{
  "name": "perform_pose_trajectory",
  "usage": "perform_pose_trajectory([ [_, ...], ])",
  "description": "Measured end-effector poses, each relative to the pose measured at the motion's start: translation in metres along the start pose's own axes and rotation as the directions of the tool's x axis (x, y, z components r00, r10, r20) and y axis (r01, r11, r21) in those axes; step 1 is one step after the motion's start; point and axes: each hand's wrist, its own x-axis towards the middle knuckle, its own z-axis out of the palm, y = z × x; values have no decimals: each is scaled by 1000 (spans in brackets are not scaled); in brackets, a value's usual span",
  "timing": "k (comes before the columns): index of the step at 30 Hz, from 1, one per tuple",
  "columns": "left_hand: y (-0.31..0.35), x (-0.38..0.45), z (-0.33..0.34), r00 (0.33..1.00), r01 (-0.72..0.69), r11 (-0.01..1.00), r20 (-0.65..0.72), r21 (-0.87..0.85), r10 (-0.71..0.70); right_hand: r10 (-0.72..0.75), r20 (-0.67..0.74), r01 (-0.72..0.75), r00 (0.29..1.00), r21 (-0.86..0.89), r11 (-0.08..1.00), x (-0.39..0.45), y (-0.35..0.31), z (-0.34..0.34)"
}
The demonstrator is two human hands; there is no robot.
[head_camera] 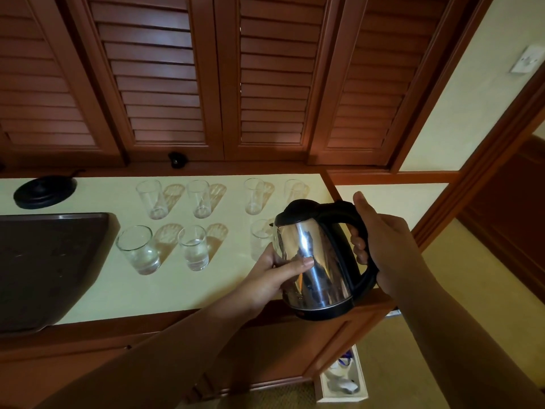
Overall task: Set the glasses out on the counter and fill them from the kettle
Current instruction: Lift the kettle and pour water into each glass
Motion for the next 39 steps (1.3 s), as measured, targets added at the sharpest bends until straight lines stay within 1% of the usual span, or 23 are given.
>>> perform_pose_trajectory([
  [3,1,1,-4,999,-49,998,-14,31,49,-24,-37,27,999,65,998,-6,7,0],
  [9,9,3,-1,994,-97,990,-44,102,102,-104,-116,124,988,182,976,-15,16,-8],
  [12,14,4,6,993,-115,983,-23,142,119,-81,-148,118,986,262,958,-17,17,-16],
  [14,17,7,12,993,-120,983,-1,136,121,-53,-150,96,987,297,950,-16,17,-22],
  [19,14,19,29,992,-121,988,40,97,118,-61,-154,102,986,279,955,-17,16,-39],
  [27,1,34,53,995,-78,996,70,32,75,-4,-169,45,986,241,970,-13,10,-58],
  [34,-5,37,64,994,-63,997,88,-36,66,-20,-150,39,988,125,991,-8,3,-65],
  [39,-5,38,67,995,-53,994,82,-95,61,-12,-135,23,991,84,996,-4,-2,-66],
])
